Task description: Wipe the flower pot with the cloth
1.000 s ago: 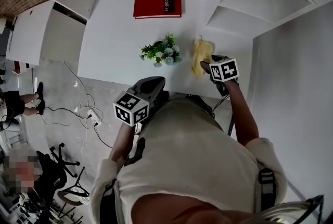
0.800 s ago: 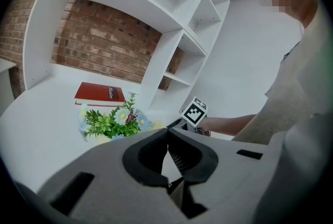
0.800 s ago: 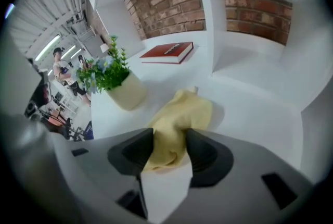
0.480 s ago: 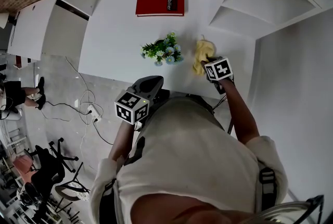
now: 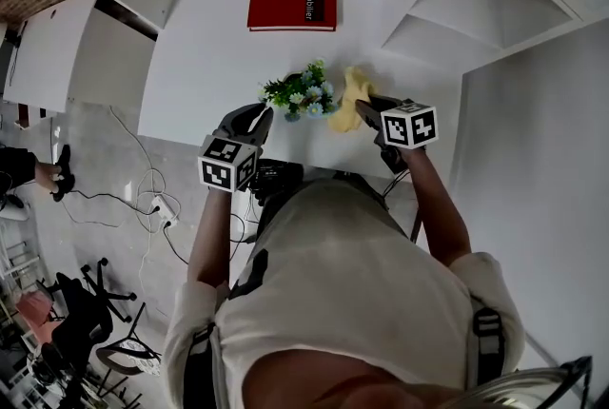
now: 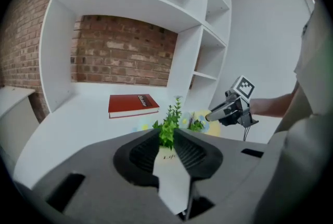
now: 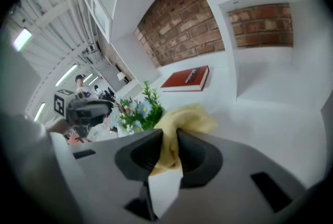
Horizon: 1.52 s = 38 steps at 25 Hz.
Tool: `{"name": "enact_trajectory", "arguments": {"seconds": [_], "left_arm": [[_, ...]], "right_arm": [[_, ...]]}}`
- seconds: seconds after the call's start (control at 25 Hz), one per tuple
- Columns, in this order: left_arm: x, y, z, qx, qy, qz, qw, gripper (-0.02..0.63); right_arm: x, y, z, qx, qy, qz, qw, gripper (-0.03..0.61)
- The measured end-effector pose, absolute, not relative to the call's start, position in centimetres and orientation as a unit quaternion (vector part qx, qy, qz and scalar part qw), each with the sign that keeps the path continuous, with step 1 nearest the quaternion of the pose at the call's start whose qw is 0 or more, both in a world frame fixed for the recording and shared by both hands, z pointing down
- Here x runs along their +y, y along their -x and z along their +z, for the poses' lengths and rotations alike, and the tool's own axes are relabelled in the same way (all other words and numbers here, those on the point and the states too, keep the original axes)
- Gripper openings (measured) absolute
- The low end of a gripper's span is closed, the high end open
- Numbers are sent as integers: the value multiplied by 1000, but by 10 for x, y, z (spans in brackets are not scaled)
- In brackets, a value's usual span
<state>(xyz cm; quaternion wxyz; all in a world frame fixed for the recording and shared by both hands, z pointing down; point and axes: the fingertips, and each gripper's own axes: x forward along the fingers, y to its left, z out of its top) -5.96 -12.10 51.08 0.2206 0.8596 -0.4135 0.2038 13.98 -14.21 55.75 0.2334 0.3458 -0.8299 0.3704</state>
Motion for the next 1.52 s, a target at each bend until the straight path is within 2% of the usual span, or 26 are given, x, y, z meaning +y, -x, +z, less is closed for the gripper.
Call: {"name": "enact_trajectory", "arguments": {"seconds": [0.08,0.24,0.36,0.6,0.84,1.16,1.32,1.52], "left_arm": [[-140,50,510,-398,-866,174,247,232],[-164,29,523,-350,-887,176,245,315],[-167,19,543,-320,-892,212,239,331],[-171,20,563,-320,-884,203,274,332],[-156,17,587,-307,-878,250,268,331],[-152,17,593,-301,-880,251,270,331],[-156,22,579,-297,-889,226,266,332],[-159,16,578,-268,-900,214,269,339]], "right_arm": [[-148,-130,537,-840,-343,367,204,86],[-149,-115,527,-846,-339,360,198,87],[-146,-106,533,-845,-333,370,194,87],[-140,-86,560,-829,-313,428,178,89],[-135,-84,600,-804,-316,463,197,91],[-112,-79,646,-776,-311,475,274,91],[-110,-90,640,-765,-312,508,242,91],[-137,-87,585,-798,-307,494,157,91]]}}
